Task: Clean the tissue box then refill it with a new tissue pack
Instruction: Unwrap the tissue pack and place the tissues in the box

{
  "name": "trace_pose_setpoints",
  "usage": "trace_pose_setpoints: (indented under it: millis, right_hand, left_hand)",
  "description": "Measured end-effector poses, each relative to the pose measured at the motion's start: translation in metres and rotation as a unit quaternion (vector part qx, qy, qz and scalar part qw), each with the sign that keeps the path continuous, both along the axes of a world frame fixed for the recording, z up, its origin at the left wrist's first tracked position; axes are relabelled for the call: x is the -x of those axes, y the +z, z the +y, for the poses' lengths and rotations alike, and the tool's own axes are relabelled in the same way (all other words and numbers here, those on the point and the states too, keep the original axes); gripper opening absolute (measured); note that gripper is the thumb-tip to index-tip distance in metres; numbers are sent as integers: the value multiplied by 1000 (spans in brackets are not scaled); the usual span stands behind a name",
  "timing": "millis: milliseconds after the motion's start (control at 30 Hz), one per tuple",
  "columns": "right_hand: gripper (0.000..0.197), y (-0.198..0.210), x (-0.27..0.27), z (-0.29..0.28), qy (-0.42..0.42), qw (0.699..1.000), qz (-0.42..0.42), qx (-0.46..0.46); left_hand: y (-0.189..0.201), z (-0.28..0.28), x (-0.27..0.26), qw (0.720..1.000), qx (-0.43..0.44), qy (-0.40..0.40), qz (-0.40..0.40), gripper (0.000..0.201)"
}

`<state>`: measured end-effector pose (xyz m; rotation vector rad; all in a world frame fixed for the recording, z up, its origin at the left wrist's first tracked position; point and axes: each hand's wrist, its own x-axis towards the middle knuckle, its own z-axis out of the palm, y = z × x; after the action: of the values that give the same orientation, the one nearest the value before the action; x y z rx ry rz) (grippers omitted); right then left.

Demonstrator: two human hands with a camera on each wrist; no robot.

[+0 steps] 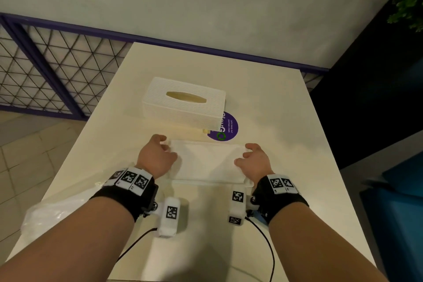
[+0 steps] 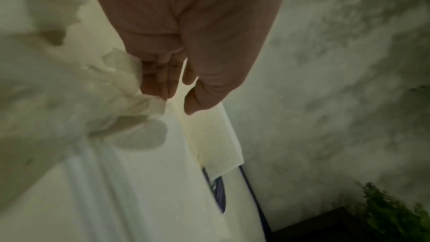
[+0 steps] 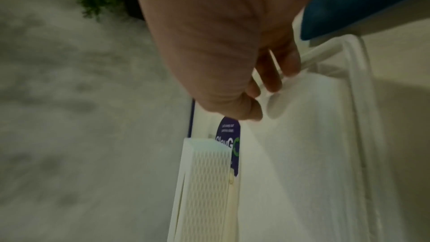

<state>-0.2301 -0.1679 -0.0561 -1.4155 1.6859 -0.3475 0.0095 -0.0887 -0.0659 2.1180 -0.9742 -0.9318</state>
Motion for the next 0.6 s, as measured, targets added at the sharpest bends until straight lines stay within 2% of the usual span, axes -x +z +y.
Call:
trace_pose_setpoints:
  millis: [67, 100, 200, 233, 300, 367, 433, 533, 600]
  right_hand:
    - [56, 7, -5, 0, 33, 996, 76, 33]
    - [52, 12, -10, 2, 38, 994, 85, 53]
    - [38, 23, -40, 14, 77, 989, 50, 113]
    - [33, 25, -54, 20, 102, 986, 30, 132]
    - [26, 27, -87, 36, 168, 971, 2, 170]
    - [25, 27, -121, 55, 245, 951, -18, 185]
    - [29, 26, -153, 71, 326, 931, -16, 166]
    - [43, 13, -189, 84, 425, 900, 64, 76]
    - [54, 6, -203, 87, 454, 881, 133, 13]
  left_hand:
    - [15, 4, -12, 999, 33, 18, -26, 49]
    - [24, 10, -21, 997, 57, 28, -33, 45]
    - [44, 45, -54, 993, 96, 20, -61, 43]
    - [48, 61, -66, 994, 80, 3, -76, 51]
    - [53, 96, -84, 991, -12, -60, -121, 82]
    - [50, 125, -94, 960, -144, -147, -189, 123]
    - [37, 146, -98, 922, -222, -211, -237, 149]
    - [16, 164, -97, 907, -240, -225, -263, 155]
    - [6, 170, -95, 908, -225, -220, -278, 152]
